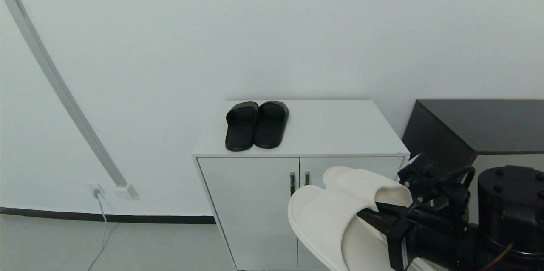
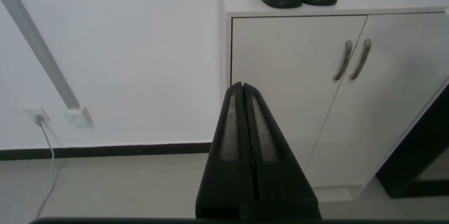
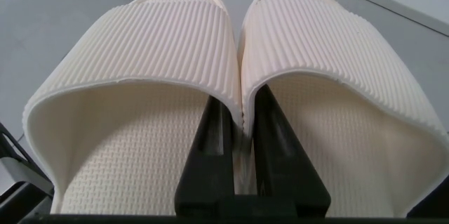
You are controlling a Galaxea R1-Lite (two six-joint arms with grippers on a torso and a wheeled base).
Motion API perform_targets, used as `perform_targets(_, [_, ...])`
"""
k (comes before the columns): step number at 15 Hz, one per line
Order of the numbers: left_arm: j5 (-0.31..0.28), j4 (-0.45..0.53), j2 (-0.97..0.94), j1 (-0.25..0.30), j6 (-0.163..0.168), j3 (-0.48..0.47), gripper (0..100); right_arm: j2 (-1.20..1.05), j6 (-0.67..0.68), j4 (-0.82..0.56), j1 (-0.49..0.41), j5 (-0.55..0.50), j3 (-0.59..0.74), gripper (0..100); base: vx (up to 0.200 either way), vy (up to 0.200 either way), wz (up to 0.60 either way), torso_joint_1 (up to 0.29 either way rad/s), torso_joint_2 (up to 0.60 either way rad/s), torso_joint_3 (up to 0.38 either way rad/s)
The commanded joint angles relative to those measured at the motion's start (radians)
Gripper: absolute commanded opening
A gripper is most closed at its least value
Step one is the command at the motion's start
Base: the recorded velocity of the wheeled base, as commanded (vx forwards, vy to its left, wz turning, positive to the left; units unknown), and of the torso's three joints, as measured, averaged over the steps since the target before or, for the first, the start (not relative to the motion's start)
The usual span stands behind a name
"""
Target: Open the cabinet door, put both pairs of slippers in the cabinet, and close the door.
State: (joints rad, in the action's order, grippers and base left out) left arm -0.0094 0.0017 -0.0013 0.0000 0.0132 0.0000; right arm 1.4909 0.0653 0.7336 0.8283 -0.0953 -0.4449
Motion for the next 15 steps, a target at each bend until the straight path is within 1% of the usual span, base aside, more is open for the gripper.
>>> perform_targets(1, [-0.001,0.001,0.001,0.0,0.001,0.0,0,0.008,-0.001,0.0,0.002,0.0,0.0,0,0.0,0.0,0.0,0.0,0.0,0.0])
perform_targets(3, [-0.003,0.001,0.001,0.0,-0.001,-0.002,0,0.009,-0.001,0.0,0.0,0.0,0.006,0,0.0,0.0,0.0,-0.098,0.21,0.117])
perform_targets(4, [-0.001,0.001,0.001,0.0,0.001,-0.002,100,0.009,-0.001,0.0,0.002,0.0,0.006,0,0.0,0.0,0.0,-0.149,0.36,0.203])
perform_targets(7, [-0.001,0.001,0.001,0.0,0.001,0.0,100,0.006,-0.001,0.001,0.002,-0.001,0.006,0,0.0,0.0,0.0,-0.189,0.46,0.251])
perform_targets(15, [-0.001,0.001,0.001,0.0,0.002,0.0,100,0.011,-0.007,0.001,0.002,0.0,0.014,0,0.0,0.0,0.0,-0.221,0.54,0.312])
